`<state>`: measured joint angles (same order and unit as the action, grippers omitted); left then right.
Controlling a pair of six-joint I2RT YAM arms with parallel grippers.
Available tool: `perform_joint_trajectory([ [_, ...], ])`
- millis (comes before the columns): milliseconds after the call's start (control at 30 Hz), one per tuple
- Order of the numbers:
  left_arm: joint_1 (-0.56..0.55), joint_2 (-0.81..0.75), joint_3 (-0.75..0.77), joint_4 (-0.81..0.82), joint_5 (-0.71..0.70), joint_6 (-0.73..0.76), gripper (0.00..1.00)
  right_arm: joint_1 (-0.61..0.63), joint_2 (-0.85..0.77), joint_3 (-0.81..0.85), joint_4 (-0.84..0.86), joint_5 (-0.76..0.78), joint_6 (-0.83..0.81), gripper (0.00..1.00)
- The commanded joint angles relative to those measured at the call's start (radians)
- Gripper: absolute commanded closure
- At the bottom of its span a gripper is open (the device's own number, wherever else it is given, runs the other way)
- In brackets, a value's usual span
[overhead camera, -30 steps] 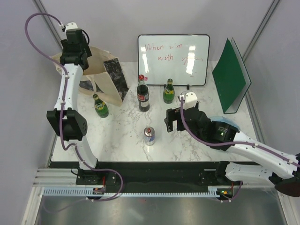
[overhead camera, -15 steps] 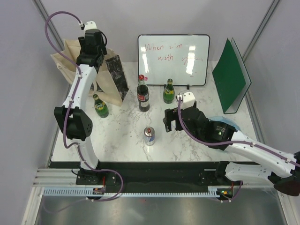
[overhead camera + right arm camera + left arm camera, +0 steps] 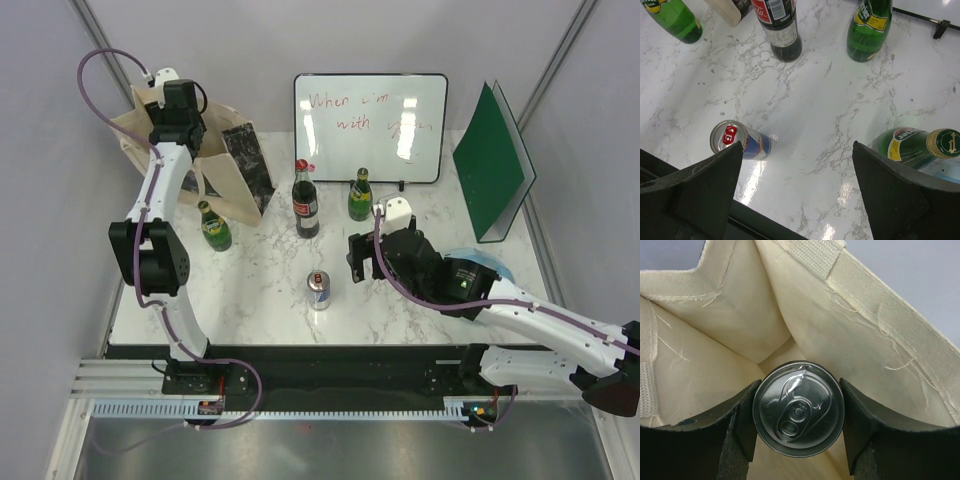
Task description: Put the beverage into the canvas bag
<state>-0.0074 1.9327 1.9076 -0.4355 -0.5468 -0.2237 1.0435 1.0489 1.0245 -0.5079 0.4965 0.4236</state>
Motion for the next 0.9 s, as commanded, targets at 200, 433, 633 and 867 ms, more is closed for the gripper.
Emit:
perform_joint_trajectory([
  [200, 0.044, -0.008, -0.024, 0.152, -0.088, -0.151, 0.98, 0.004, 0.003, 0.016, 0.046, 0.022, -0.022, 0.02],
  [433, 0.044, -0.014, -0.082, 0.176, -0.094, -0.212, 0.98, 0.003, 0.025, 0.014, 0.058, 0.027, -0.023, 0.02],
  [633, 0.043, 0.021, -0.131, 0.181, -0.127, -0.266, 0.98, 0.001, 0.031, 0.005, 0.077, 0.011, -0.025, 0.02],
  [867, 0.073, 0.123, -0.055, 0.181, -0.113, -0.273, 0.98, 0.003, 0.019, -0.009, 0.077, 0.04, -0.04, 0.02],
])
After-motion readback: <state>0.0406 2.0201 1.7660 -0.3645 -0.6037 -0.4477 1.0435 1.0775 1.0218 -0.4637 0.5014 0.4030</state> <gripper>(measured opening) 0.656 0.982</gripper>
